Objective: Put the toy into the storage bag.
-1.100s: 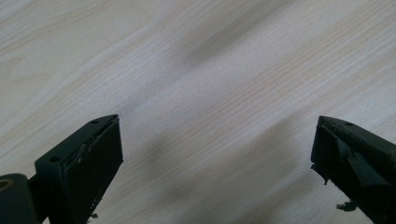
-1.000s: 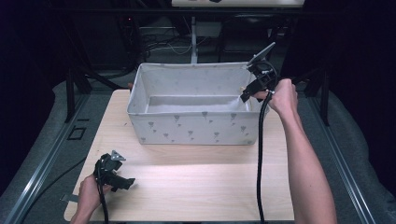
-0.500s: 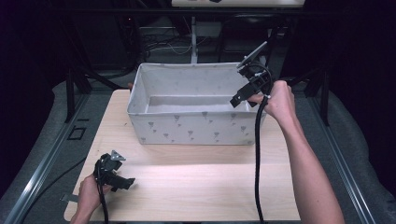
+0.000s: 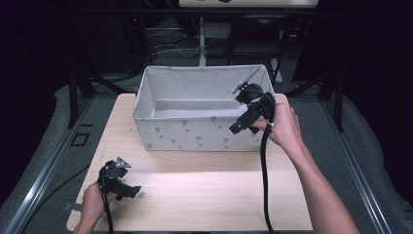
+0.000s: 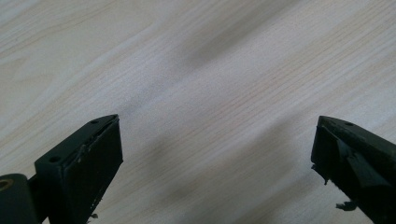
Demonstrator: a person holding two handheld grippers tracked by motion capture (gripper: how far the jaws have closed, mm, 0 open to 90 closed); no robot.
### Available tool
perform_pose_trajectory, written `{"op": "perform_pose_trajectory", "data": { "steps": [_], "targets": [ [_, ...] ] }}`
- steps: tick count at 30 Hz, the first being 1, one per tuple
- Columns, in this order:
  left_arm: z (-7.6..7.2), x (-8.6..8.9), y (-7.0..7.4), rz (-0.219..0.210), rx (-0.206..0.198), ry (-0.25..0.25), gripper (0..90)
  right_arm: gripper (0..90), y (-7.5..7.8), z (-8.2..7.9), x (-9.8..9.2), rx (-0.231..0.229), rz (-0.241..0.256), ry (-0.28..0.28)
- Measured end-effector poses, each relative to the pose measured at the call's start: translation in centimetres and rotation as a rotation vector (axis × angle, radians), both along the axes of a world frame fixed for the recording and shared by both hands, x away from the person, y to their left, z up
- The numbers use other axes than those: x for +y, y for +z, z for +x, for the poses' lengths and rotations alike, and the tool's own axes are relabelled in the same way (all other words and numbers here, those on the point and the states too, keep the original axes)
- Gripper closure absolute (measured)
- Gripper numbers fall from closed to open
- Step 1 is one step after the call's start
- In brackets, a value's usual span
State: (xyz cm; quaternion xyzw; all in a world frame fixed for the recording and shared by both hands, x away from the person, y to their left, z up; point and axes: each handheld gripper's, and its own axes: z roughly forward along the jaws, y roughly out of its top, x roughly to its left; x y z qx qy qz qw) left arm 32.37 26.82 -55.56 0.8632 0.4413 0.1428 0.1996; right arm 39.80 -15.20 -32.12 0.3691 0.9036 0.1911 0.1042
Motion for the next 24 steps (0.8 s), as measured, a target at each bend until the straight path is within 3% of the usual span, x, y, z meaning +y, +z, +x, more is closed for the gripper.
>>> {"op": "perform_pose_trajectory", "data": {
  "steps": [13,24],
  "targets": [
    [0.0,0.0,0.0,0.0,-0.003,0.002,2.3,0.0,-4.1,-2.9,1.5,0.008,-0.035,0.073],
    [-0.1,0.2,0.1,-0.005,-0.007,0.008,2.5,0.0,-10.3,-4.7,1.7,0.073,-0.043,0.082]
  ]
}}
